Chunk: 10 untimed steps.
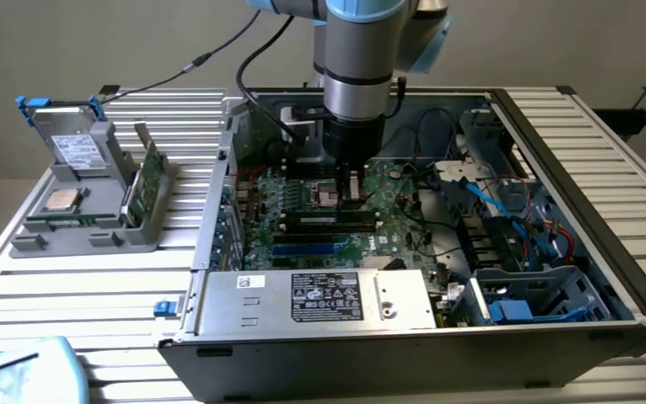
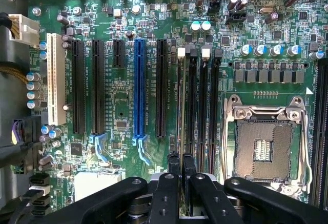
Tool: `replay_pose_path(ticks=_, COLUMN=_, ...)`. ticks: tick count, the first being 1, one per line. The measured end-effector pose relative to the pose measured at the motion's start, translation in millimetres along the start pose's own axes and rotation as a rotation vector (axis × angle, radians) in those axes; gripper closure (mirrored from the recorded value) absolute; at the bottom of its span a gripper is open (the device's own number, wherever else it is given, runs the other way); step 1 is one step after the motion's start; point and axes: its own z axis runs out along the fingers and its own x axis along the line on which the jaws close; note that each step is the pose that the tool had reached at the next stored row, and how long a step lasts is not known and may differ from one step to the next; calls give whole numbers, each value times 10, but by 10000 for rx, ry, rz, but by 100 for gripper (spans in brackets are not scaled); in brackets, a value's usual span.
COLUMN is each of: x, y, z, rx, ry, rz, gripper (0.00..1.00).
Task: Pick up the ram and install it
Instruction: 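Insert the ram into the slot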
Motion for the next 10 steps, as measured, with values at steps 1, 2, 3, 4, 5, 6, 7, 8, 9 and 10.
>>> replay_pose_path(ticks=1, x=0, y=-1, z=0, rx=-1, ry=0, rz=-1, gripper=87)
replay_pose_path(ticks=2, x=0, y=-1, z=0, rx=0, ry=0, rz=-1, gripper=87)
replay_pose_path(ticks=3, x=0, y=-1, z=0, rx=-1, ry=0, rz=-1, gripper=87)
replay_pose_path(ticks=4, x=0, y=-1, z=1, rx=-1, ry=1, rz=-2, gripper=87)
replay_pose_path(ticks=5, x=-1, y=-2, z=3, rx=0, ry=1, rz=-2, gripper=87)
replay_pose_path(ticks=6, x=-1, y=-2, z=6, rx=5, ry=0, rz=-2, gripper=87)
replay_pose_path(ticks=7, x=-1, y=-2, z=10, rx=8, ry=0, rz=-2, gripper=87)
replay_pose_path(ticks=8, x=-1, y=-2, z=10, rx=8, ry=3, rz=-3, gripper=87)
replay_pose_path(ticks=9, x=-1, y=-2, z=10, rx=8, ry=4, rz=-2, gripper=87)
replay_pose_path(ticks=10, x=-1, y=-1, z=10, rx=8, ry=5, rz=-1, gripper=87)
